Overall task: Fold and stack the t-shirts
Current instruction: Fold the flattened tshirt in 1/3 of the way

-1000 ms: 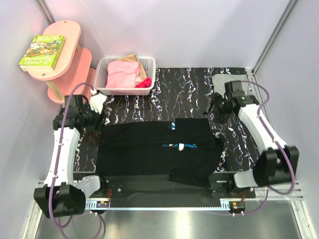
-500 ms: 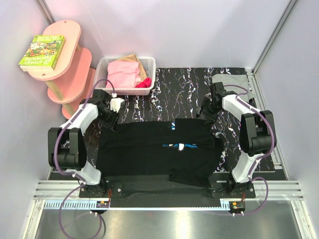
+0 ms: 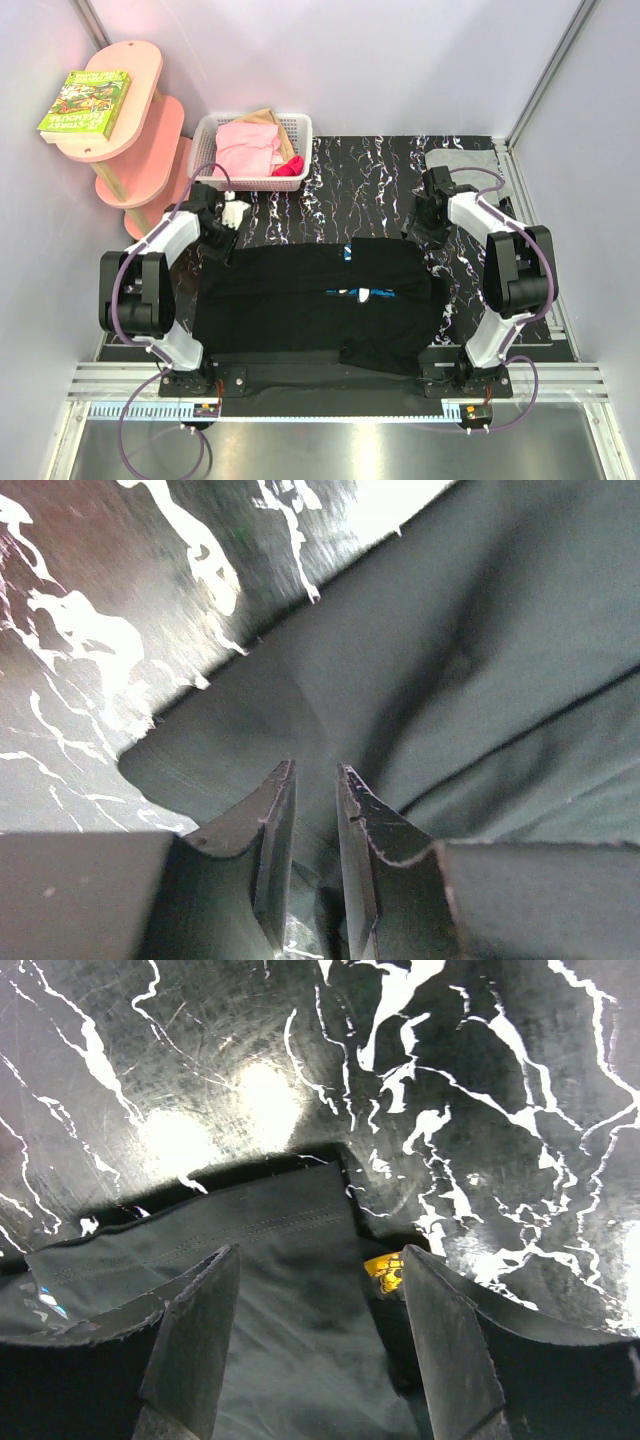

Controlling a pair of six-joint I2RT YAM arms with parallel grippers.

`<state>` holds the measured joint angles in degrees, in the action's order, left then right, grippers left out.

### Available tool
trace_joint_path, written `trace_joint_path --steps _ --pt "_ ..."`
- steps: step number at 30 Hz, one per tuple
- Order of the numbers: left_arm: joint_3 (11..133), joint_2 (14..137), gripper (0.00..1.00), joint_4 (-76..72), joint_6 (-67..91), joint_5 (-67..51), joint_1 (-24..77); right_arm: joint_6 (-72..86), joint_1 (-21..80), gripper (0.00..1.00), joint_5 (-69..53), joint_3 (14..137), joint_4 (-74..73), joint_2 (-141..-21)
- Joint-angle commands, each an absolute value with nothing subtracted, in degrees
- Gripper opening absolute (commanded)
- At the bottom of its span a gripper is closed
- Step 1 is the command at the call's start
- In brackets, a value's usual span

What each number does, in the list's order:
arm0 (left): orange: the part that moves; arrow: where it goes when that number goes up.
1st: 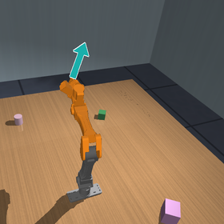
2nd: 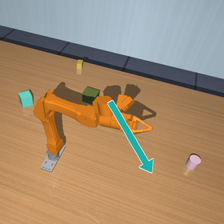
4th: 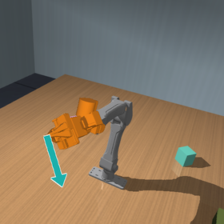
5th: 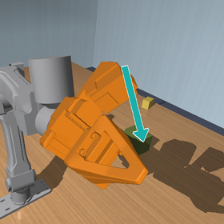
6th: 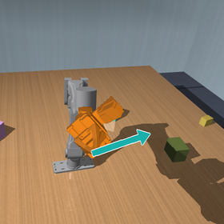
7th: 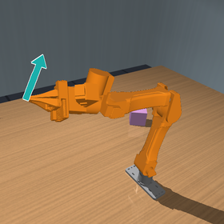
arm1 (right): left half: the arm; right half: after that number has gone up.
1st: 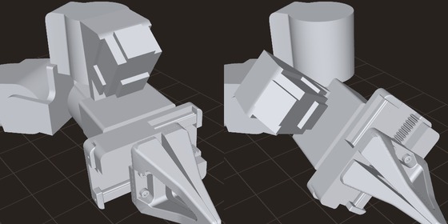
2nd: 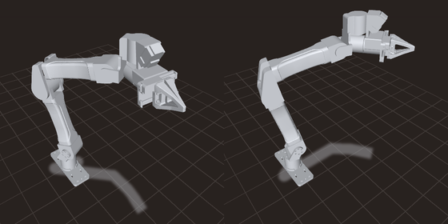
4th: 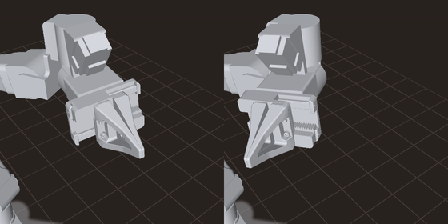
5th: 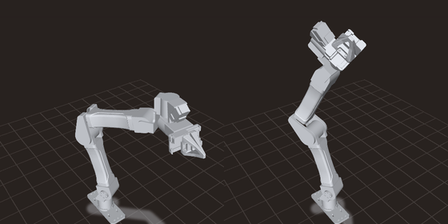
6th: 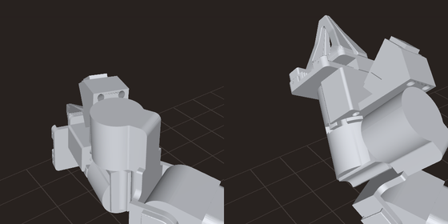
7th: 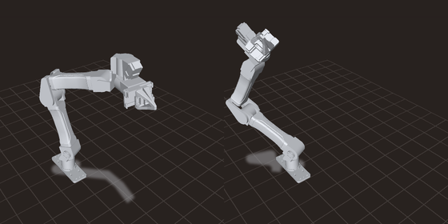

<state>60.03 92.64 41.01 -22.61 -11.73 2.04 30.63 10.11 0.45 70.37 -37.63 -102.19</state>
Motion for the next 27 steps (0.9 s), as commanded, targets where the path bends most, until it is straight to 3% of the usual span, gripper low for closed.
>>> trace_joint_path --steps 1,5,9,10,11,15,22,27 --pt "56.0 88.16 0.26 38.42 -23.64 -9.76 2.37 30.06 10.28 0.72 2.56 69.79 -37.71 -100.98" --pt "53.09 87.37 0.25 36.74 -23.82 -8.7 2.37 31.64 10.2 0.65 -3.15 69.0 -35.34 -102.74" --pt "52.64 86.93 0.25 36.21 -23.56 -8.53 2.29 32.95 10.28 0.48 -6.94 69.78 -34.37 -104.06" --pt "52.65 86.75 0.25 36.21 -23.55 -8.61 2.29 33.31 10.2 0.43 -8.16 69.96 -34.02 -104.06" --pt "52.73 86.31 0.25 36.21 -23.55 -8.53 2.37 33.57 10.28 0.28 -8.52 70.31 -33.93 -103.71" --pt "52.73 85.69 0.24 36.21 -23.82 -7.65 2.29 33.75 10.28 0.0 -8.26 70.84 -34.54 -100.55" --pt "52.56 85.69 0.24 36.12 -24.0 -7.38 2.37 34.54 11.42 0.0 -10.89 69.79 -39.88 -86.68" --pt "52.73 84.64 0.24 36.21 -24.08 -7.03 2.29 36.12 16.16 0.03 -14.41 60.14 -45.25 -73.06"
